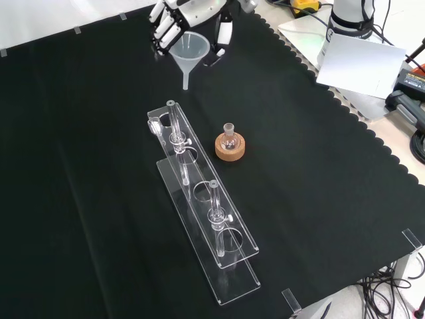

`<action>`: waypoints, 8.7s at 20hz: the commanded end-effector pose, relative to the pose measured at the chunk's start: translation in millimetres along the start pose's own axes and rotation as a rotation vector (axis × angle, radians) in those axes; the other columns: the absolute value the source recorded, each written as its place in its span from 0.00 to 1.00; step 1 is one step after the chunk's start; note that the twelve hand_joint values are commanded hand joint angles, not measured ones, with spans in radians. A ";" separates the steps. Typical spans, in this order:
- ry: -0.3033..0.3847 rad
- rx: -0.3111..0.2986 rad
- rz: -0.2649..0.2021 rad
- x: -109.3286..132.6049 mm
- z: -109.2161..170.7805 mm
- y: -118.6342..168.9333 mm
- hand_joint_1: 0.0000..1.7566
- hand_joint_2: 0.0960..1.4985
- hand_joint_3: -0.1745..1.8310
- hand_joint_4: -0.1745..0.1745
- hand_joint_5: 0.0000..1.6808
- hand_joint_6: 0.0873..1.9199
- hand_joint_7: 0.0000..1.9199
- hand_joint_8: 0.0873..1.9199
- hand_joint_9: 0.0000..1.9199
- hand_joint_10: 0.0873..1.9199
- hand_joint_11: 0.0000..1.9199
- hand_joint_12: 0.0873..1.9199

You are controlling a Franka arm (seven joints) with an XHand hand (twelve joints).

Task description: Place the funnel on the round-bottom flask.

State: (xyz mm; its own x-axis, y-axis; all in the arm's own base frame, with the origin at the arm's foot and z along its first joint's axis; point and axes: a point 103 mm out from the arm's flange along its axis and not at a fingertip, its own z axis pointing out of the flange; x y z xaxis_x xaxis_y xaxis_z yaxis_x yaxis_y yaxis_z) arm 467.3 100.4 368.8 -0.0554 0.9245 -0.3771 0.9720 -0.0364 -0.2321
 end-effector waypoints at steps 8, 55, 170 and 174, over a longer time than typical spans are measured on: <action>0.014 0.029 0.022 6.9 15.3 -44.8 0.53 0.46 0.42 0.57 0.42 0.35 0.33 0.31 0.53 0.17 0.36 0.62; 0.030 0.133 -0.035 69.4 106.4 -45.7 0.52 0.46 0.43 0.55 0.41 0.36 0.33 0.32 0.53 0.18 0.37 0.62; 0.104 0.136 -0.187 82.8 172.2 -24.7 0.42 0.38 0.40 0.37 0.24 0.17 0.22 0.37 0.41 0.25 0.32 0.64; 0.097 0.144 -0.190 83.7 172.3 -24.5 0.41 0.38 0.40 0.37 0.24 0.16 0.21 0.37 0.41 0.26 0.32 0.64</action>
State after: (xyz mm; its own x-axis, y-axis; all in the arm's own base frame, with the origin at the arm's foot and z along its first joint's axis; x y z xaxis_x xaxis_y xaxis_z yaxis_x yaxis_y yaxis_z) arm 400.3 111.0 189.8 -0.2007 0.9539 -0.2232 0.9080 0.0956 -0.4080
